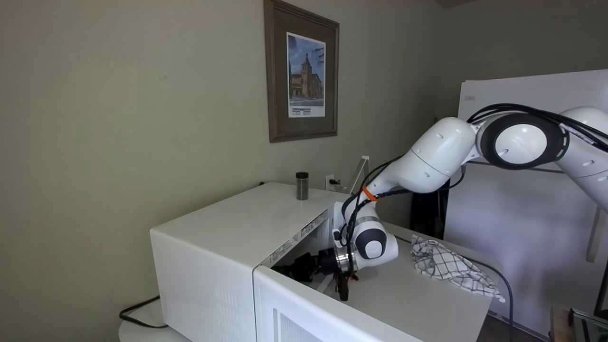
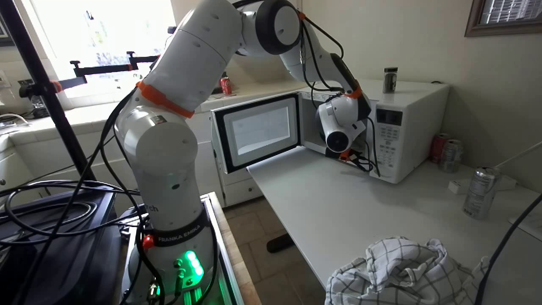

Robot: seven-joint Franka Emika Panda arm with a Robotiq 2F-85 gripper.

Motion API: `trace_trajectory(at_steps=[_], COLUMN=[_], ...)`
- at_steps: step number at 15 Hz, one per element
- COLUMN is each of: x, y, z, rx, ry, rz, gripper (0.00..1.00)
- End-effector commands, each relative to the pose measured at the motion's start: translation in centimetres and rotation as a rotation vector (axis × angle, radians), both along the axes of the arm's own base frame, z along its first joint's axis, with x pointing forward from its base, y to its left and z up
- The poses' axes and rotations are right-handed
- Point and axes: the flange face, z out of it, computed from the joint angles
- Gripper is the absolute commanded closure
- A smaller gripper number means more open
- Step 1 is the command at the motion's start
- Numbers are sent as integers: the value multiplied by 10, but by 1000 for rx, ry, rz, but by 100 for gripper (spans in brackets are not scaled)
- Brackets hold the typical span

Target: Remove the black cup from the microwave and put it on the counter

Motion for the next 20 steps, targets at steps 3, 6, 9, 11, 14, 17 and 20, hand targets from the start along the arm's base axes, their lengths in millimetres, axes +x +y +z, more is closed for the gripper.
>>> trace_trajectory(at_steps=[3, 6, 9, 11, 14, 17, 20], x=[-5, -6, -6, -6, -7, -9, -10], y=[-9, -13, -16, -18, -20, -24, -26], z=[1, -2, -4, -5, -7, -8, -10], rx=[87, 101, 120, 136, 174, 205, 244], ry=[-27, -27, -29, -31, -42, -54, -66], rz=[7, 6, 7, 8, 24, 33, 47], gripper=[96, 96, 96, 96, 96, 96, 96])
